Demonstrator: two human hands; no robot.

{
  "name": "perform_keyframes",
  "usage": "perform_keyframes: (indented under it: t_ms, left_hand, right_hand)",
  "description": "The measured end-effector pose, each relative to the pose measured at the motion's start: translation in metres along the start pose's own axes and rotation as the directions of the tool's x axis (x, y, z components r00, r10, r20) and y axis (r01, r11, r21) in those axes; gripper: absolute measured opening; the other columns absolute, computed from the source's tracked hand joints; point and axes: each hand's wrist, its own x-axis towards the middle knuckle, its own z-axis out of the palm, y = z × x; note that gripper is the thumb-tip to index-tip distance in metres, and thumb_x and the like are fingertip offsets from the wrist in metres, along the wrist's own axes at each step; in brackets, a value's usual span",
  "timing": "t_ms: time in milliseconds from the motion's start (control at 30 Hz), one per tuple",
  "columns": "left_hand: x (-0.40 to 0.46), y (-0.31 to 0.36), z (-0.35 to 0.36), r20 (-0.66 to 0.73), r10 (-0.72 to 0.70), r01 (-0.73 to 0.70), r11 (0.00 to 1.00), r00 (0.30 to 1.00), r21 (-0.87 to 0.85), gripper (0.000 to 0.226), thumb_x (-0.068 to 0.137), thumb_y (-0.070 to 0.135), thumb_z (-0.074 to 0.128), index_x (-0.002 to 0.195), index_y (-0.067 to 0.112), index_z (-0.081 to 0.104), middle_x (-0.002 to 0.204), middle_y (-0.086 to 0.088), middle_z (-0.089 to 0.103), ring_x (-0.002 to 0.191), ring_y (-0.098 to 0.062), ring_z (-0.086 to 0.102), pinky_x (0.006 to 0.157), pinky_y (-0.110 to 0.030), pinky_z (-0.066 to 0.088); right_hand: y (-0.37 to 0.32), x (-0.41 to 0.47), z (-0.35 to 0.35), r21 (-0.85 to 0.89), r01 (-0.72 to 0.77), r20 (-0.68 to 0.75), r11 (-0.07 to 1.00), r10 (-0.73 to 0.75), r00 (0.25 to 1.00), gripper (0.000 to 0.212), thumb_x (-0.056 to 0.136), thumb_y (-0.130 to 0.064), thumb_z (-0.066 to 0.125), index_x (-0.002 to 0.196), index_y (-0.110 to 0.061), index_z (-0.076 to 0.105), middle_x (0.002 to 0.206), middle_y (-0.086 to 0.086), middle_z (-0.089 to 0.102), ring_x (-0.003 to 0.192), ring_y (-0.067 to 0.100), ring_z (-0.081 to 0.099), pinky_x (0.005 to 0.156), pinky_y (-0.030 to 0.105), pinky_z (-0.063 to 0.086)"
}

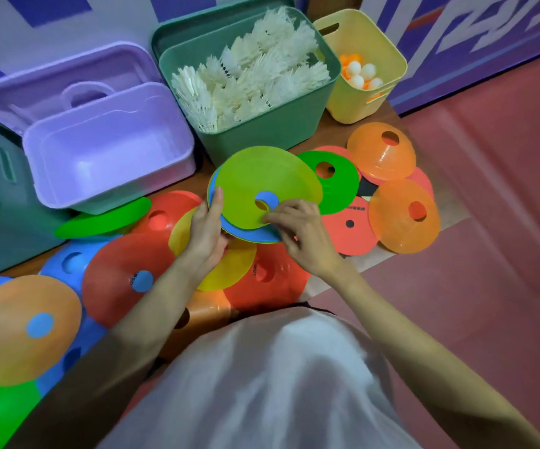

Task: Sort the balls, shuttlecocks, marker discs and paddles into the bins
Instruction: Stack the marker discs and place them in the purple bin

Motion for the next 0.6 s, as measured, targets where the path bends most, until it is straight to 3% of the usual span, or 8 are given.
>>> perform_keyframes:
  t_ms: [167,267,333,400,500,600]
  left_hand:
    - [0.003,-0.001,0.002,-0.023,-0.043,0.043,0.999,0.999,0.003,0.036,0.097,0.020,0.055,0.129,0.005,0.054,0.111,-0.013,0.068,0.091,-0.024,0.068,0.075,-0.039,0.057]
    - [0.007,-0.002,0.004,-0.079,-0.052,0.054,0.998,0.996,0.014,0.038,0.094,0.000,0.052,0.131,-0.001,0.050,0.104,-0.012,0.066,0.084,-0.021,0.065,0.076,-0.037,0.055]
    - [0.010,-0.002,0.005,-0.117,-0.042,0.043,0.999,0.992,0.007,0.036,0.093,-0.004,0.050,0.129,0.000,0.051,0.100,-0.008,0.066,0.083,-0.019,0.064,0.078,-0.037,0.053]
    - [0.012,-0.001,0.005,-0.154,-0.021,0.021,1.000,0.988,0.002,0.032,0.094,-0.004,0.049,0.124,0.007,0.053,0.098,-0.004,0.066,0.083,-0.018,0.064,0.077,-0.037,0.053]
    - [0.014,-0.002,0.003,-0.173,0.027,-0.025,1.000,0.985,0.018,0.030,0.094,-0.002,0.049,0.121,0.011,0.053,0.102,-0.005,0.066,0.088,-0.021,0.063,0.079,-0.038,0.053]
    - [0.015,-0.007,-0.002,-0.201,0.044,-0.037,0.999,0.979,0.038,0.027,0.094,0.001,0.051,0.118,0.013,0.055,0.105,-0.006,0.066,0.093,-0.023,0.063,0.083,-0.041,0.051]
  right_hand:
    - [-0.004,0.000,0.002,0.083,0.005,0.100,0.997,-0.013,0.995,0.023,0.090,-0.011,0.052,0.105,-0.014,0.069,0.103,-0.004,0.068,0.102,0.020,0.055,0.087,0.039,0.034]
    - [-0.001,0.001,-0.001,0.147,-0.004,0.155,0.989,-0.019,0.988,0.032,0.086,-0.016,0.041,0.102,-0.013,0.068,0.106,-0.003,0.068,0.104,0.018,0.056,0.089,0.041,0.037]
    - [0.004,0.003,-0.005,0.184,-0.011,0.109,0.983,-0.009,0.994,0.035,0.087,-0.017,0.037,0.103,-0.009,0.068,0.109,0.001,0.068,0.104,0.020,0.056,0.091,0.036,0.038]
    - [0.015,0.005,-0.010,0.174,-0.081,-0.046,0.981,0.090,0.995,0.034,0.087,-0.013,0.037,0.104,-0.004,0.066,0.107,0.008,0.065,0.102,0.025,0.055,0.092,0.030,0.037]
    - [0.046,0.008,-0.019,0.106,-0.307,-0.256,0.946,0.324,0.911,0.030,0.084,-0.009,0.041,0.102,-0.002,0.064,0.102,0.011,0.063,0.100,0.029,0.053,0.089,0.030,0.037]
    - [0.087,0.015,-0.024,-0.092,-0.468,-0.147,0.879,0.453,0.879,0.038,0.083,-0.006,0.051,0.120,0.000,0.056,0.118,0.017,0.059,0.111,0.037,0.048,0.096,0.040,0.038]
